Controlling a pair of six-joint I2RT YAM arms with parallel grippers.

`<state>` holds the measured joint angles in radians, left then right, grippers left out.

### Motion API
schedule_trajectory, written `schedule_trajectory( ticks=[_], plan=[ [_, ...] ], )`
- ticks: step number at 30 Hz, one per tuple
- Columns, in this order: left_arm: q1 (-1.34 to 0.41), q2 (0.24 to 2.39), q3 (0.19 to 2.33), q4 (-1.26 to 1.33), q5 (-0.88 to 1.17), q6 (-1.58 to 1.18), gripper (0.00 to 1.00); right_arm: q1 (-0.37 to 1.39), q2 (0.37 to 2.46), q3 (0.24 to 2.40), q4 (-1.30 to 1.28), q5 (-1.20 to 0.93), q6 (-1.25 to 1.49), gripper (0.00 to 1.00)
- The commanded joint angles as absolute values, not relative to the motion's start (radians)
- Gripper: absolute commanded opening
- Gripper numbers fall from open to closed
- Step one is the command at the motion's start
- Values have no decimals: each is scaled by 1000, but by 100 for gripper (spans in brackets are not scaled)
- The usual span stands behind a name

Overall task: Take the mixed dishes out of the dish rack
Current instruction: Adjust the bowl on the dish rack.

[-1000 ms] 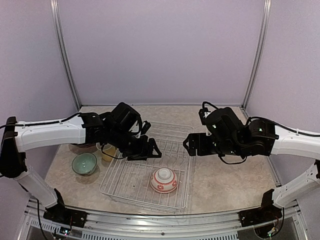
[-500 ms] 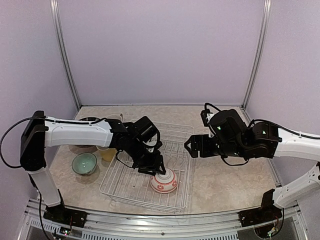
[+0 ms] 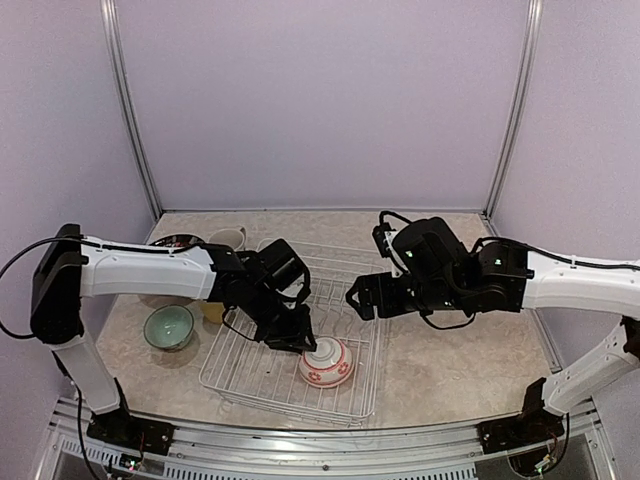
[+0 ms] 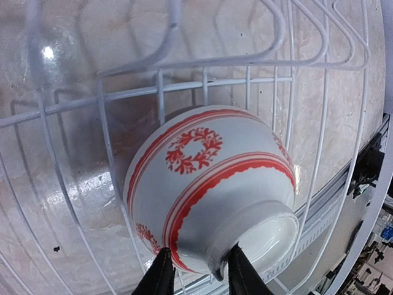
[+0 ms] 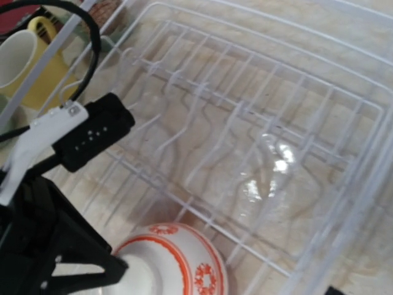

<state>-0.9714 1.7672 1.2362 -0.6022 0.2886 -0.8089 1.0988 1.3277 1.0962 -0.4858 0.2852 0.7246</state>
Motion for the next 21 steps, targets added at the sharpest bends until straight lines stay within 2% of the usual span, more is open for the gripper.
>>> schedule_trajectory(
  ticks=[1, 4, 17, 21],
  plan=[
    [-939, 1727, 1113, -613, 226, -865, 26, 1092, 1367, 1116, -408, 195, 708, 87],
    [-921, 1693, 1062, -571, 235, -894, 23, 1093, 1396, 1113, -357, 132, 713, 87],
    [-914, 1678, 1010, -541, 233, -905, 21, 1071, 1495, 1061, -206, -124, 909, 89],
    [-913, 1675, 1001, -542, 227, -906, 21, 1062, 1528, 1065, -255, -130, 984, 86]
  ],
)
